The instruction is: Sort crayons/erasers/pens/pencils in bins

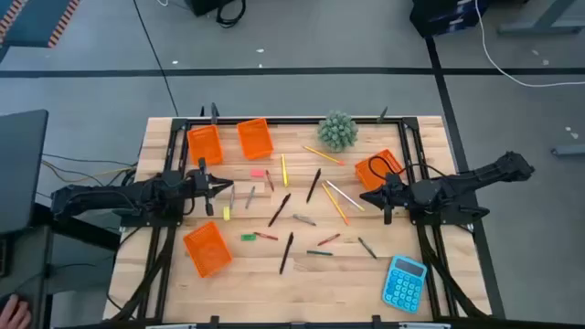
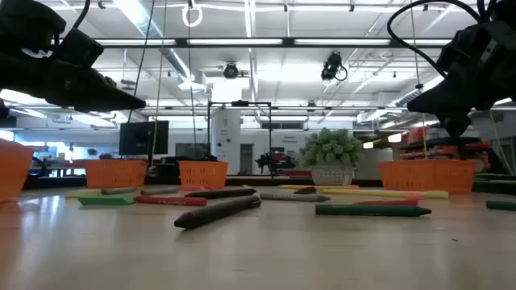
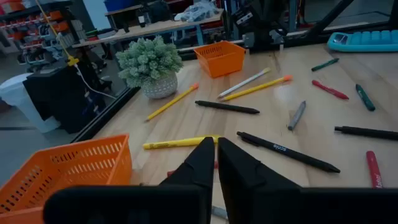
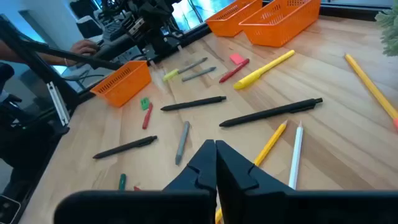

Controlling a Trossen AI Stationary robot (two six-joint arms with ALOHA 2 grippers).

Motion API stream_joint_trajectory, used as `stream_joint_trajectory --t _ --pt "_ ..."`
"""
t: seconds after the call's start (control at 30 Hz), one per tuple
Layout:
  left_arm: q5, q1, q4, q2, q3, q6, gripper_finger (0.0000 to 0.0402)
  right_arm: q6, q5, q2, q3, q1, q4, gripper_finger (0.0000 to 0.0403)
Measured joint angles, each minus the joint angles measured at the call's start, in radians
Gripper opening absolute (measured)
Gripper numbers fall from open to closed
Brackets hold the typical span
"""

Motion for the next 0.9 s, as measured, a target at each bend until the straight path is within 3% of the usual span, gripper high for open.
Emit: stream_joint_trajectory --t 0.9 --pt "0.000 0.000 0.000 0.000 0.000 0.000 0.0033 0.000 0.000 0.000 0.000 0.000 0.000 0.0008"
